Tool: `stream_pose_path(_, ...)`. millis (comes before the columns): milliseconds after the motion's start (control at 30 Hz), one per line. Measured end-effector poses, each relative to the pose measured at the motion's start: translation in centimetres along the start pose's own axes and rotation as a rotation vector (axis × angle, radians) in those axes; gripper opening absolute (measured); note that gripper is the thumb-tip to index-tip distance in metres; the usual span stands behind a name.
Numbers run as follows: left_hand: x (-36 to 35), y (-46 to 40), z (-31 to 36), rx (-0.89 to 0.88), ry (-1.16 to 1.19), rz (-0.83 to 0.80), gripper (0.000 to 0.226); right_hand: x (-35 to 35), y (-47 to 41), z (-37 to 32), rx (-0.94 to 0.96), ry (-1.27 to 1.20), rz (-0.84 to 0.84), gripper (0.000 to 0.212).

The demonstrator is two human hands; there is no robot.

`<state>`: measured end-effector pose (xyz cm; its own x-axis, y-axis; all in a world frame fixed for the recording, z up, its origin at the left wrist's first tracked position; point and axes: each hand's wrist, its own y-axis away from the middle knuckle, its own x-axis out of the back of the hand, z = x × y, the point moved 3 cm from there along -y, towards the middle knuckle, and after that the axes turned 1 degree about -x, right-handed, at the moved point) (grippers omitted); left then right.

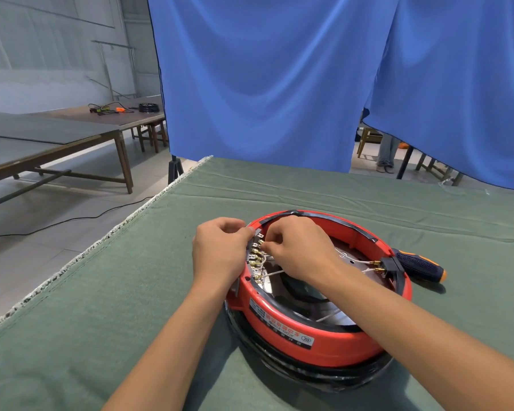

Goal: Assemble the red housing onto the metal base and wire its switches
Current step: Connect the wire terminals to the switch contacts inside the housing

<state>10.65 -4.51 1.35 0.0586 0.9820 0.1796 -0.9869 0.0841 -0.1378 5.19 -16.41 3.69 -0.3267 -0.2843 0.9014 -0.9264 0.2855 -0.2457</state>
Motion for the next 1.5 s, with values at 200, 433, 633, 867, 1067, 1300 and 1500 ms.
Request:
stream_pose_path(200, -0.1, -0.3, -0.1, -0.008, -0.014, 0.004, 0.006, 0.0, 0.1, -0.3, 0.023, 0.028, 0.024, 0.015)
stream_pose_path(433, -0.3, -0.4, 0.0, -0.036, -0.082, 0.015, 0.003, -0.3, -0.1, -0.9, 0.015, 0.022, 0.028, 0.016)
stream_pose_path(633, -0.4, -0.1, 0.1, 0.052, 0.079, -0.035, 0.006, -0.4, -0.5, -0.1, -0.037, -0.058, -0.038, 0.018)
stream_pose_path(867, -0.5, -0.1, -0.1, 0.079, 0.138, -0.063, 0.011, 1.4, 0.4, -0.2, -0.019, -0.125, 0.064, 0.014)
stream_pose_path(1067, -0.5, 0.2, 0.2, 0.103, 0.18, -0.138, 0.013, 4.4, 2.0, -0.1, -0.131, -0.835, 0.06, 0.017)
stream_pose_path(1300, -0.5, 1.4, 0.2, 0.09, 0.188, -0.159, 0.039, 6.2, 4.8, 2.9, -0.144, -0.568, 0.153, 0.023)
stream_pose_path(1500, 0.3, 1.3, 0.0, -0.003, 0.113, -0.002, 0.027, 5.4, 6.8, 5.0, -0.112, -0.228, 0.31, 0.015)
